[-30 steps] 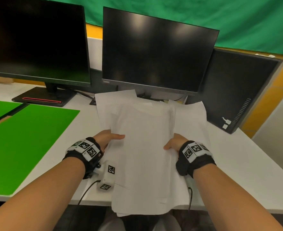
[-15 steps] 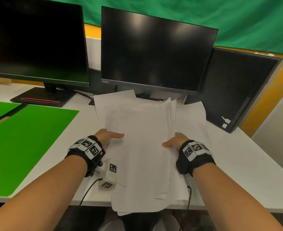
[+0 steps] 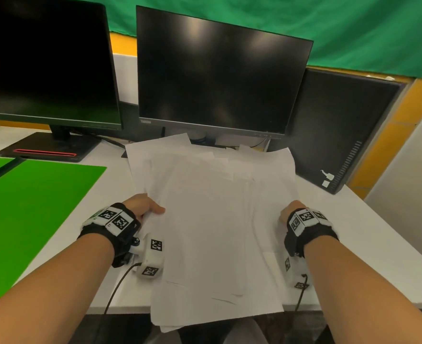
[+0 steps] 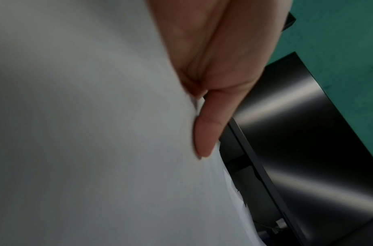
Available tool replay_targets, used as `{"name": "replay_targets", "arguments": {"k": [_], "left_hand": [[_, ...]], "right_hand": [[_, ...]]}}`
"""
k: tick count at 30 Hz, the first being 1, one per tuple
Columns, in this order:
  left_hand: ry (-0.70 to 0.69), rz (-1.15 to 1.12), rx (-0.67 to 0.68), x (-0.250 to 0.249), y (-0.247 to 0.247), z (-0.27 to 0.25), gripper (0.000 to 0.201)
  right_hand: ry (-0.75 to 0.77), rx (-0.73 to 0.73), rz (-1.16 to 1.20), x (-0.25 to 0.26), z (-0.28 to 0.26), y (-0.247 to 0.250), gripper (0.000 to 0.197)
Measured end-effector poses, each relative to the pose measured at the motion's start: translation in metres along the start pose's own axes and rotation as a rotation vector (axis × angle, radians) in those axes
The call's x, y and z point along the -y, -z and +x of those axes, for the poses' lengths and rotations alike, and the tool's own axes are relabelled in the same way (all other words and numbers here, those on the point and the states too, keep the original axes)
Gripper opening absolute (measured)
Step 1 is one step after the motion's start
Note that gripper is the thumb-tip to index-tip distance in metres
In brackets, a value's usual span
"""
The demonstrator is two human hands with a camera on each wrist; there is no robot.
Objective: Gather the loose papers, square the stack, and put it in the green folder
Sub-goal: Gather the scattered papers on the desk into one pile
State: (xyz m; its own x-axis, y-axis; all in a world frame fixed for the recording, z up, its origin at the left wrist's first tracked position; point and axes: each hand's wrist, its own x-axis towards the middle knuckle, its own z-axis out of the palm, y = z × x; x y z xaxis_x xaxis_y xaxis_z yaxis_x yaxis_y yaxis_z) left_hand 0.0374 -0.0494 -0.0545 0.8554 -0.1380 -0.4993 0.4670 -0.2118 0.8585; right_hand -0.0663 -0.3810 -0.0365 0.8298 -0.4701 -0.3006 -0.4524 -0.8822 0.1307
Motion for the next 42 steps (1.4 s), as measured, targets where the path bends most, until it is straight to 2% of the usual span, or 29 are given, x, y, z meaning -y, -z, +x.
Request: {"name": "replay_targets", "arguments": {"k": [4, 5, 10, 16, 21, 26, 28, 31, 35, 37, 39, 42], "left_hand": [[0.012, -0.045, 0.024, 0.006, 0.000, 0.001, 0.047], [0.011, -0.055, 0.039, 0.006, -0.001, -0.001, 0.046], [-0.027, -0.055, 0.090, 0.004, -0.004, -0.003, 0.046], [-0.032, -0.058, 0.103, 0.008, -0.002, 0.000, 0.044], [-0.033, -0.048, 0.108, 0.011, -0.001, 0.001, 0.042], [-0.026, -0.022, 0.084, 0.011, -0.001, 0.001, 0.049], [-0.028, -0.021, 0.080, 0.010, -0.002, 0.000, 0.049], [-0.022, -0.023, 0.076, 0.008, -0.005, -0.005, 0.046], [-0.020, -0.019, 0.081, 0.006, -0.007, -0.010, 0.044], [-0.023, 0.000, 0.090, 0.005, -0.007, -0.010, 0.042], [-0.019, 0.025, 0.090, 0.005, -0.006, -0.011, 0.040], [-0.020, 0.082, 0.082, 0.007, -0.001, -0.002, 0.054]], "right_hand": [[-0.070, 0.077, 0.083, 0.002, 0.011, 0.011, 0.053], [-0.101, 0.145, 0.144, 0.002, 0.014, 0.013, 0.050], [-0.163, 0.073, 0.256, 0.004, 0.037, -0.001, 0.062], [-0.178, 0.172, 0.328, 0.007, 0.025, 0.009, 0.062], [-0.165, 0.155, 0.348, 0.005, 0.029, 0.004, 0.106], [-0.075, 0.180, 0.279, 0.003, 0.023, 0.002, 0.114], [-0.061, 0.153, 0.426, 0.001, 0.022, 0.004, 0.111], [-0.115, 0.073, 0.715, -0.002, 0.022, 0.009, 0.093], [-0.239, 0.057, 0.670, 0.003, 0.025, 0.011, 0.089], [-0.197, 0.098, 0.604, 0.009, 0.022, 0.011, 0.076], [-0.143, 0.146, 0.634, 0.012, 0.023, 0.010, 0.068], [-0.054, 0.192, 0.722, 0.009, 0.030, 0.006, 0.069]]}}
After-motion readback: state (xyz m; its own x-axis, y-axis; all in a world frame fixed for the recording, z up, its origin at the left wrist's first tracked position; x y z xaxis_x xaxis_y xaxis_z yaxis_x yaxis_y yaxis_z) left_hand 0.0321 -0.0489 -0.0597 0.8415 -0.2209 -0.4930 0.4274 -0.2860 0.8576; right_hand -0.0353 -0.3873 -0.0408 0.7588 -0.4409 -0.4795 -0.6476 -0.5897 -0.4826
